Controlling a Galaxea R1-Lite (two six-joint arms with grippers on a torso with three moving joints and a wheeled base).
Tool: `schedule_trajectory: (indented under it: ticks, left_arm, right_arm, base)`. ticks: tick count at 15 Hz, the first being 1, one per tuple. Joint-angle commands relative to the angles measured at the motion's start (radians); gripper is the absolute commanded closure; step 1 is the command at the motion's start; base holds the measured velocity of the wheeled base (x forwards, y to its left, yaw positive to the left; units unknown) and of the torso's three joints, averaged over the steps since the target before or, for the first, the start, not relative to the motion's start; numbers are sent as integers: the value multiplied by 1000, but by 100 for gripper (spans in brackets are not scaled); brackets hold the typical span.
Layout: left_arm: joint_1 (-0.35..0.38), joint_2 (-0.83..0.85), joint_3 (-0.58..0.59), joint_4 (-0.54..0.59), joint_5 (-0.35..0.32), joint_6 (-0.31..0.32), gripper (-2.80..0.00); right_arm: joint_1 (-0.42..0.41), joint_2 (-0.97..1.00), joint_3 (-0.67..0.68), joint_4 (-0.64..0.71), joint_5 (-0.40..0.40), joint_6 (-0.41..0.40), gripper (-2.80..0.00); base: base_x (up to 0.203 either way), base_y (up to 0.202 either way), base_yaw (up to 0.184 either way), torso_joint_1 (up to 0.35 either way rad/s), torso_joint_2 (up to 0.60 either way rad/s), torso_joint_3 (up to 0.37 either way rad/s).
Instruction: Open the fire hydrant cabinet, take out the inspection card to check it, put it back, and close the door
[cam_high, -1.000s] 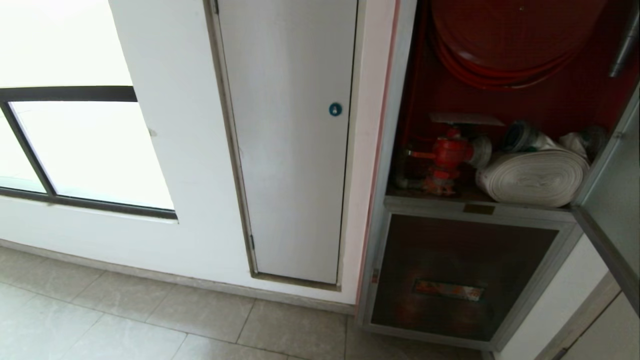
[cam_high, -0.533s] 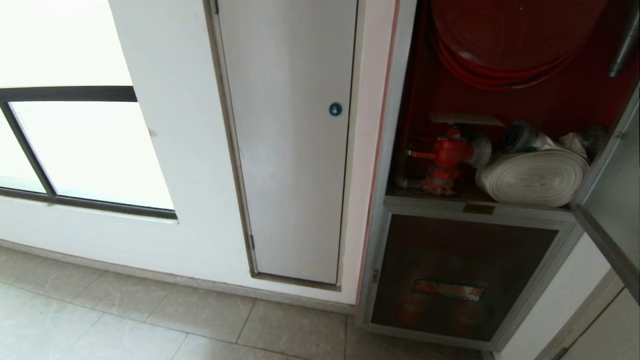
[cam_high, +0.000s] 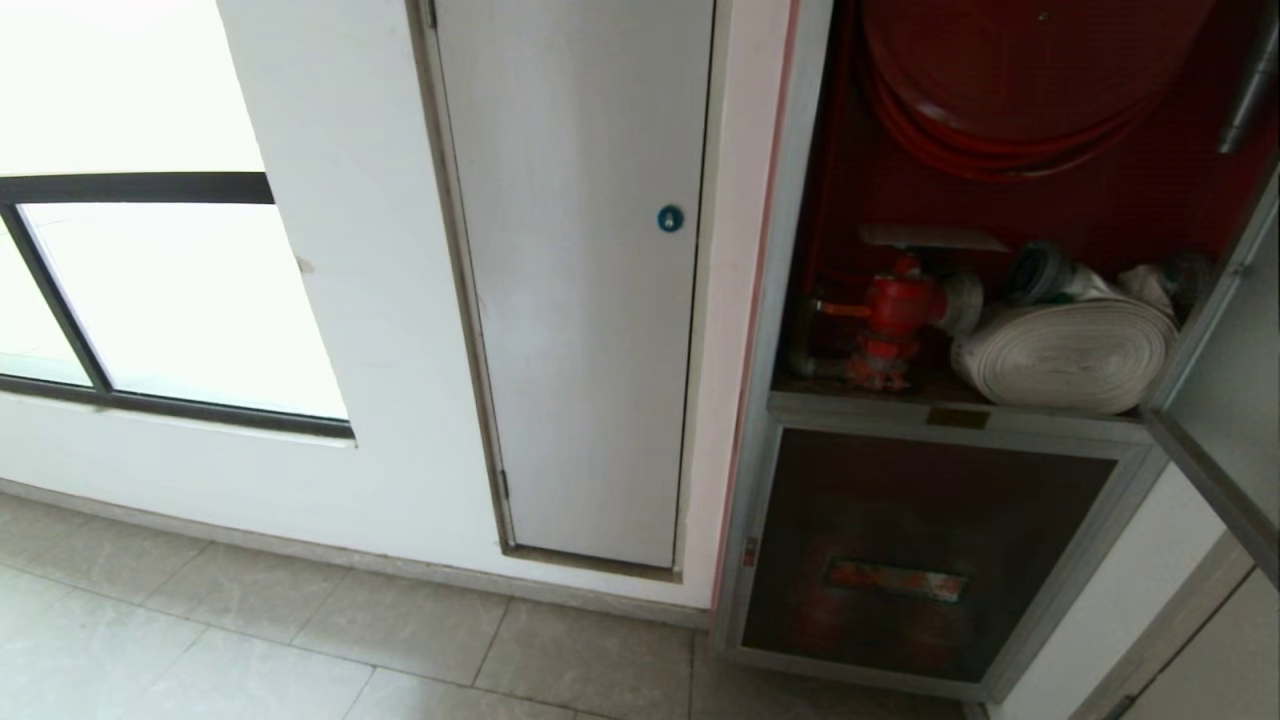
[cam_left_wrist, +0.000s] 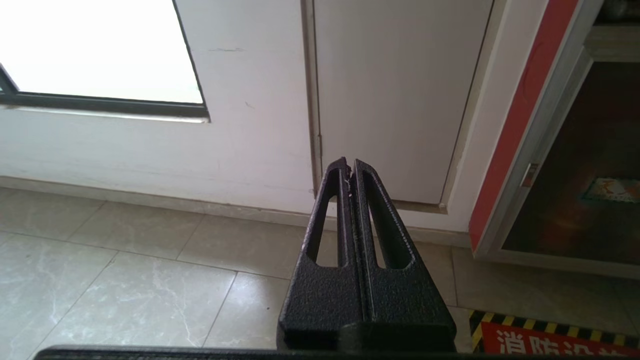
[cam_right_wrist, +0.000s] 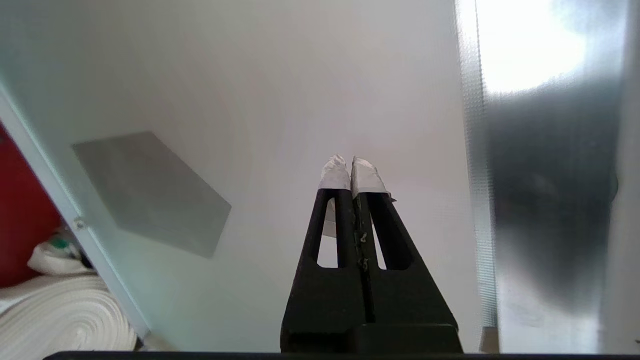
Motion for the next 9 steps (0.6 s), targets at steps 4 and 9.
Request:
schedule_trajectory:
  ticks: [4, 9]
  left_arm:
    - [0, 1, 6, 0, 0, 0, 0]
    - [0, 1, 6, 0, 0, 0, 0]
  right_arm:
    - [134, -31, 6, 19, 24, -1, 0]
    - [539, -29, 12, 152, 30, 0, 0]
  base:
    - [0, 0, 0, 0, 0, 0]
    - [0, 0, 0, 0, 0, 0]
